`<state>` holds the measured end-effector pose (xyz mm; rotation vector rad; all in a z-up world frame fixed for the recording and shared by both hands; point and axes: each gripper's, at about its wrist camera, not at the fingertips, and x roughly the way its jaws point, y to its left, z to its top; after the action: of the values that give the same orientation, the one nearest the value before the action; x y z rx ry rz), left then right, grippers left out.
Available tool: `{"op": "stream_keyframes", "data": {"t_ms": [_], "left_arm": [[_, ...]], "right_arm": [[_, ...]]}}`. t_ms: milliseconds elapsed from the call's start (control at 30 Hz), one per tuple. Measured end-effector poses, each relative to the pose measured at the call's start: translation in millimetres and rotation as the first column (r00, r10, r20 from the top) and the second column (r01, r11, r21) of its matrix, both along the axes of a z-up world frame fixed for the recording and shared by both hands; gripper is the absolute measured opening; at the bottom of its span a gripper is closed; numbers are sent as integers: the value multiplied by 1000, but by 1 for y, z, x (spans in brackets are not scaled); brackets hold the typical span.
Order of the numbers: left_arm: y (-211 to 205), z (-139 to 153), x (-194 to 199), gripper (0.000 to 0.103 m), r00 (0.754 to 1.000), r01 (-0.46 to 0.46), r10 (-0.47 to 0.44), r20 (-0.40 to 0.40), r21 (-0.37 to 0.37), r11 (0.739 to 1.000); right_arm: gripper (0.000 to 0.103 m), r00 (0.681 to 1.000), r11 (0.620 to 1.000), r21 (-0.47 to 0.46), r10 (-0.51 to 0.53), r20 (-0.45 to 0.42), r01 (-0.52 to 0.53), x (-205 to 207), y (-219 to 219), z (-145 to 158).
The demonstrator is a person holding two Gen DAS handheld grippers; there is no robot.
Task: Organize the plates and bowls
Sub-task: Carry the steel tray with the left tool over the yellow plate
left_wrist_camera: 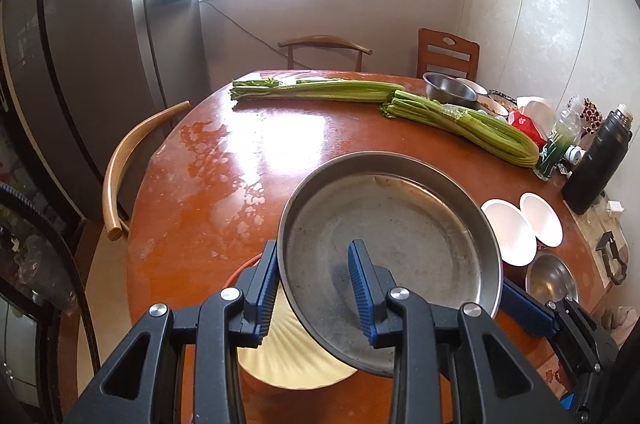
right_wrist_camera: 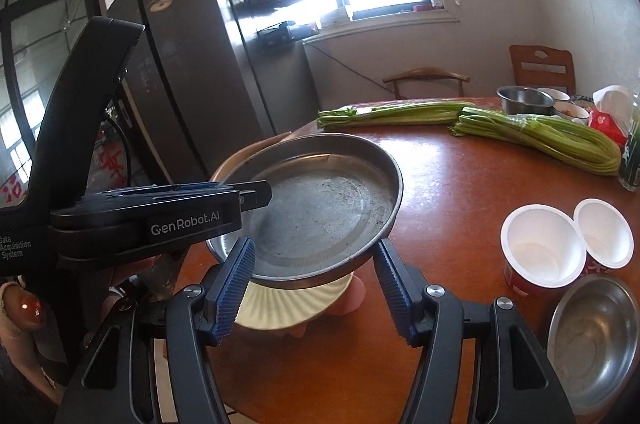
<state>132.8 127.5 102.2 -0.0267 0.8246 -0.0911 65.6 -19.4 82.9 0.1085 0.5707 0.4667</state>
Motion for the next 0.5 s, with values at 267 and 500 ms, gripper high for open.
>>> {"op": "stream_keyframes", "data": {"t_ms": [267,500], "left_arm": [[32,-9,-9,34,998,-60,60,-11,-1,998],[50,-33,-2,34,995,-85,84,-55,-21,996]], "right_arm": [[64,997,997,-16,74,8,-74,1,27,-3],[64,994,993,-32,109,-27,-110,11,42,-22]]}}
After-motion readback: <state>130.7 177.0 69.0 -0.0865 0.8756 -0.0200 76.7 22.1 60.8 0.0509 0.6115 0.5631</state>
